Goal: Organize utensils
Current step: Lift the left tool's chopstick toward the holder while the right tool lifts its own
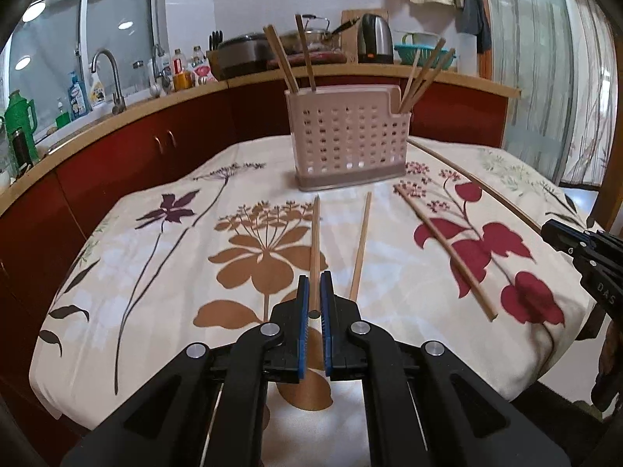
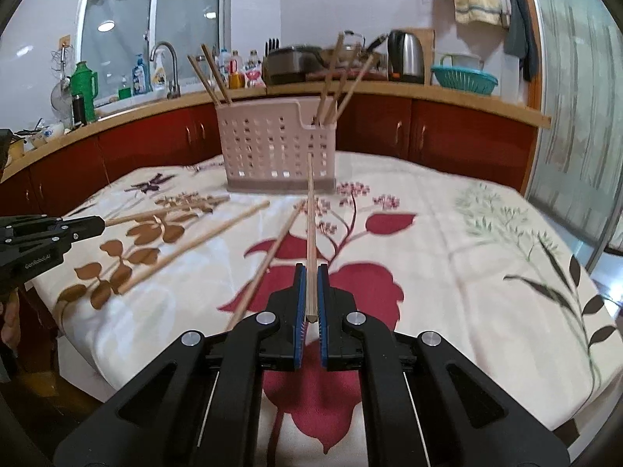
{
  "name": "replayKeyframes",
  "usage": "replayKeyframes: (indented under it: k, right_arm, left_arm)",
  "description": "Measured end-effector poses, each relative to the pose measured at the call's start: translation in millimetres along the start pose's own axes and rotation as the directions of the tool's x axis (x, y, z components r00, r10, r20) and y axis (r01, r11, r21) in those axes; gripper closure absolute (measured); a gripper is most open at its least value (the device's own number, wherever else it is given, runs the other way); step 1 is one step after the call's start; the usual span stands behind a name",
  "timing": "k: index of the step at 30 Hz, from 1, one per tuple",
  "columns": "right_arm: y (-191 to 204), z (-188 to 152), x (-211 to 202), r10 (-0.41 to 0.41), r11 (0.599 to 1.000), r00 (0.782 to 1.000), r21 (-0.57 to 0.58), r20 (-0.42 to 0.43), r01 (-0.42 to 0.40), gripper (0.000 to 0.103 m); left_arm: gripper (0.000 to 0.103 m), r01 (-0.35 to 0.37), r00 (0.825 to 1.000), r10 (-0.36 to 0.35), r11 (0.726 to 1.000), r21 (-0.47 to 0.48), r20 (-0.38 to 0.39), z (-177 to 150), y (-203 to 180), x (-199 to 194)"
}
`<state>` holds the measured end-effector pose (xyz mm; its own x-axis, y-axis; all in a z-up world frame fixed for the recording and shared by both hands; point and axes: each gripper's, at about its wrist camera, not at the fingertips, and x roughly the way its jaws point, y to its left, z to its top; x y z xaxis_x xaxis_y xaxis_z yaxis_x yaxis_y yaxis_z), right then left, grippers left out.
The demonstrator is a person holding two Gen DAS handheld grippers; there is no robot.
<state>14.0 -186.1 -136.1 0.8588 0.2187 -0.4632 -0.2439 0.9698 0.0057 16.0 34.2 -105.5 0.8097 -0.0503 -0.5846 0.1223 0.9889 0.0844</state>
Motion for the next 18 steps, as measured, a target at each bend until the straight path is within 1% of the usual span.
replayKeyframes:
  k: [4,8,11,18]
  right_arm:
    - [2.3,-1.0,0.0,0.002,1.000,1.000,-0.010,-0.010,-0.002,0.097]
    - [-1.1,-9.4,10.3,0.001,1.000,0.998,0.006,-0.064,-0.001,0.097]
    - [-6.3,-11.3,13.3,0.012,0.999,0.996,0.038,-0.086,-0.009,0.097]
    - [-4.3,-7.1,8.4,0.002,1.000,0.998,0.031,-0.062,0.000,0.097]
  left_arm:
    - [0.097,-0.001,1.000,0.001,1.000,0.002,0.020,2.4,-1.2,-5.9]
    - [0.097,-0.002,1.000,0.002,1.000,-0.004,0.019,1.2,-0.7,-7.5]
    - [0.097,-0.003,1.000,0.004,1.000,-0.009,0.022,0.7,0.3,-8.9]
    - [0.097,-0.006,1.000,0.006,1.000,-0.016,0.028,-0.5,2.6,-11.7]
